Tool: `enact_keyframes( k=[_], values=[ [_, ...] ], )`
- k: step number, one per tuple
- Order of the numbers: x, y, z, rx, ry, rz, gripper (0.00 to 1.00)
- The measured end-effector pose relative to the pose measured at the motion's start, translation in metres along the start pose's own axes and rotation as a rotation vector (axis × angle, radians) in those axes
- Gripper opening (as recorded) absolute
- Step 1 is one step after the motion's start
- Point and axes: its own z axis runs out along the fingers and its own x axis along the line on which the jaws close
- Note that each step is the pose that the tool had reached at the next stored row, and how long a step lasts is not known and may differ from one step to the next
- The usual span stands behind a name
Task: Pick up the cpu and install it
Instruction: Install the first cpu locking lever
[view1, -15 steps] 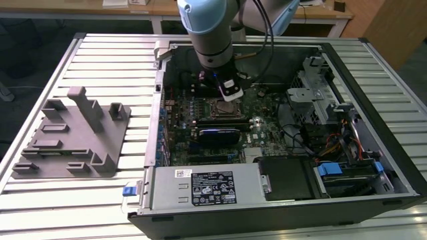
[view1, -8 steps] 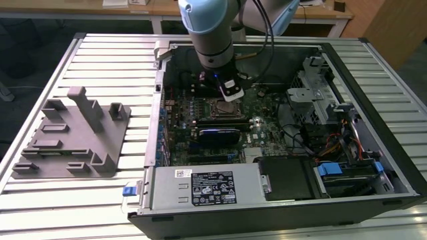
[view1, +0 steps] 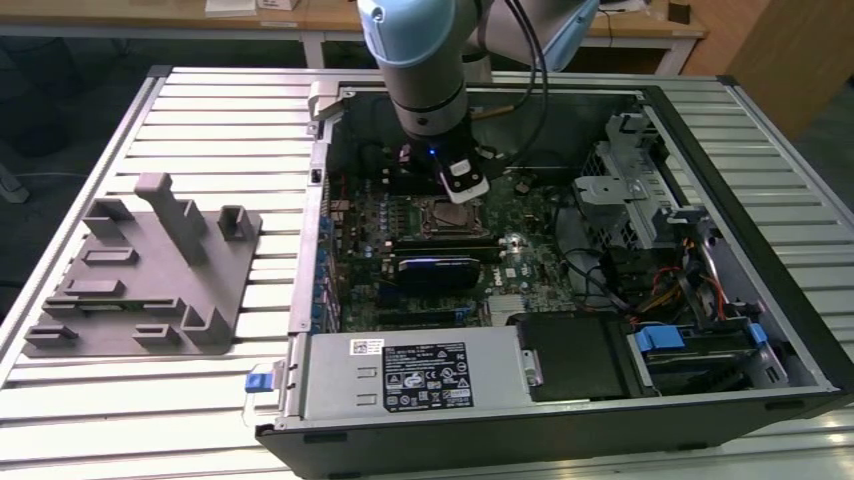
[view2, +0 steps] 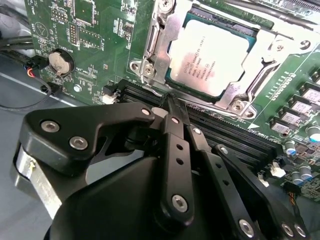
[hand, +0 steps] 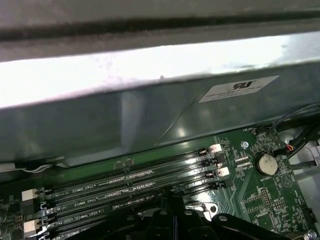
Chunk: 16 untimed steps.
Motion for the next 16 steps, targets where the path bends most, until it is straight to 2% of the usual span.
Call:
enact_keyframes(
  k=[8,16],
  values=[
    [-0.0003,0.0,0.0003,0.0039,0.0004,-0.006,0.11],
    [-0.0002,-0.0009,0.0035,0.0034,0.0012,-0.008,0.11]
  ],
)
